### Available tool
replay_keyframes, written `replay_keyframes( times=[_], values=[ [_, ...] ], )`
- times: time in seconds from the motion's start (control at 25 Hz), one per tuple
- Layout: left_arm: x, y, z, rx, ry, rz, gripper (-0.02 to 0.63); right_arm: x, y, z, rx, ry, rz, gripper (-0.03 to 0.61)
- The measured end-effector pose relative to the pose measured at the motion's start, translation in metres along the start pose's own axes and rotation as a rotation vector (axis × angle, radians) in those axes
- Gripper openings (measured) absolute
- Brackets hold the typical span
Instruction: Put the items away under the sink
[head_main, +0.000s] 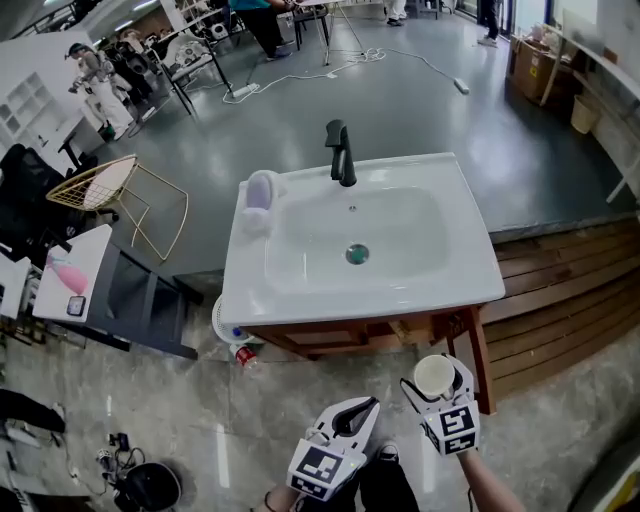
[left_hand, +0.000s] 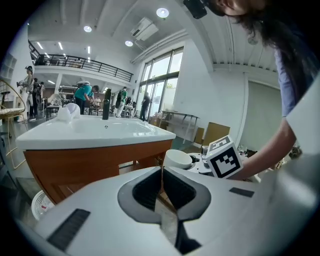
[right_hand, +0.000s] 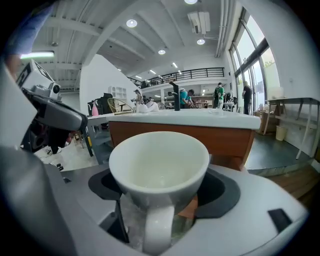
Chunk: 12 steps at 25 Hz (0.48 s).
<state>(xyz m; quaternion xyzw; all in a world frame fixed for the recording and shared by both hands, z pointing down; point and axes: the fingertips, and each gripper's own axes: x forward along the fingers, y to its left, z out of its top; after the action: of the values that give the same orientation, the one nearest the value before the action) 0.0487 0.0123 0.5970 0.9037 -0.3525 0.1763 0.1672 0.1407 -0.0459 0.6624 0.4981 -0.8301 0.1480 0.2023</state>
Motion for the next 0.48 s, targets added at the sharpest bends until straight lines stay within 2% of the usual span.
replay_keyframes(
  times=[0.2, 0.48],
  values=[
    [0.025, 0.003, -0.033, 0.003, 0.007, -0.019, 0.019, 0.037, -0.017, -0.039, 0.029, 0.005, -0.045, 0.419],
    [0.053, 0.013, -0.05, 0.032, -0.025, -0.044, 0.019, 0.089, -0.042, -0.08, 0.115, -0.002, -0.125, 0.419]
  ],
)
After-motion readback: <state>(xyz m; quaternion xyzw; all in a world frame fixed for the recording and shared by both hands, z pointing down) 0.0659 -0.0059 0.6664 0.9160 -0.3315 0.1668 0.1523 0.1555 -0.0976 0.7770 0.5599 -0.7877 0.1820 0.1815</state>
